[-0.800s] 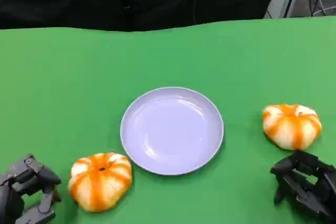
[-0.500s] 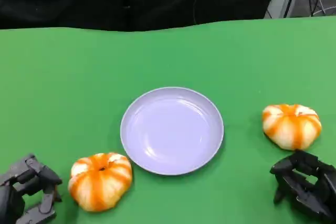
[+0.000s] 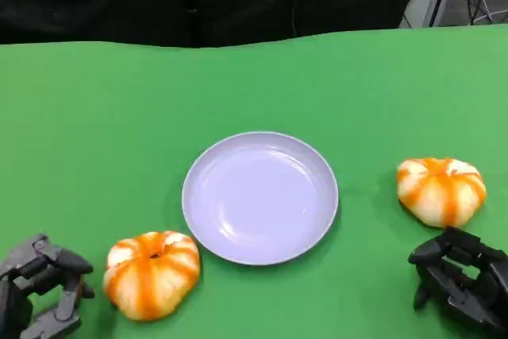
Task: Grasp the bread from the table and place it into the plate.
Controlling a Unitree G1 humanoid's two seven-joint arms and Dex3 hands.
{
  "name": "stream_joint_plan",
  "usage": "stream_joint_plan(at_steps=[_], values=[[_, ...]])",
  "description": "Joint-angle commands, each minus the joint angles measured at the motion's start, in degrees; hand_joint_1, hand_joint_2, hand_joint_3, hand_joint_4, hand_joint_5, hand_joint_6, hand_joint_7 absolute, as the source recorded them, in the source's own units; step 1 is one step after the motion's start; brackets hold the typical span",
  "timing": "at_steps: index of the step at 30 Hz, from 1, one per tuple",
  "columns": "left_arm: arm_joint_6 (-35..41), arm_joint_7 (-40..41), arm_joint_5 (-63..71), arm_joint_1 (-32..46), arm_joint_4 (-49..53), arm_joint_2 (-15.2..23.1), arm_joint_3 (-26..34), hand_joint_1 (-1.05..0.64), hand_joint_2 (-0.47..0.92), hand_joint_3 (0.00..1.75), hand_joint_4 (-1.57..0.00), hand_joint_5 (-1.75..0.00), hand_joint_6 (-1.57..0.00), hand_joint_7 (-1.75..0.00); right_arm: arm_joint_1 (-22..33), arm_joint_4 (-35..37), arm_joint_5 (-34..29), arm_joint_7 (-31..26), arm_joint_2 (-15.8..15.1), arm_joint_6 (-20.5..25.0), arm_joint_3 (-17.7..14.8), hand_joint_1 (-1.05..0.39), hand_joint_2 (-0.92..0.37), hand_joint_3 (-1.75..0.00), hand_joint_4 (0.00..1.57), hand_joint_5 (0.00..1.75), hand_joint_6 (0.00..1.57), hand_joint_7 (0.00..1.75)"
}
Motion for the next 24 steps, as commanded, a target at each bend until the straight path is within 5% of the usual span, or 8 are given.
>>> stream_joint_plan(at_steps=[1,6,9,14,24], values=[[0.89,-1.16,-3.41,0.33,-1.43,-0.41,0.7,-0.04,0.89,0.51,-0.91,-0.87,-1.05,-0.49,0.36,-0.25,0.49,0.25,-0.78,-0.11,-0.39,-0.24,-0.92,-0.5,0.59,1.75,0.69,1.18],[1.91,-5.44,-7.15,0.44,-2.61,-0.46,0.57,-0.1,0.92,0.25,-0.95,-0.33,-1.04,-0.09,0.3,-0.47,0.51,-0.05,-0.69,0.13,-0.45,-0.23,-0.92,-0.5,0.6,1.74,0.69,1.18],[0.91,-6.77,-7.35,0.7,-2.85,-0.22,0.53,-0.18,0.92,0.13,-0.91,-0.11,-0.94,-0.01,0.35,-0.69,0.64,0.05,-0.63,0.33,-0.44,-0.23,-0.92,-0.5,0.61,1.74,0.69,1.18],[-2.88,-4.05,-0.82,1.31,-2.19,1.52,0.13,-0.5,0.92,0.13,-0.73,-0.01,-0.74,0.0,0.48,-0.93,0.54,0.02,-0.61,0.49,-0.35,-0.23,-0.92,-0.51,0.59,1.74,0.69,1.19],[-4.23,8.34,18.92,4.84,-7.56,4.92,-1.56,-0.68,0.92,0.13,-0.54,0.0,-0.57,0.0,0.52,-1.12,0.62,0.0,-0.48,0.47,-0.37,-0.23,-0.92,-0.51,0.6,1.74,0.69,1.2]])
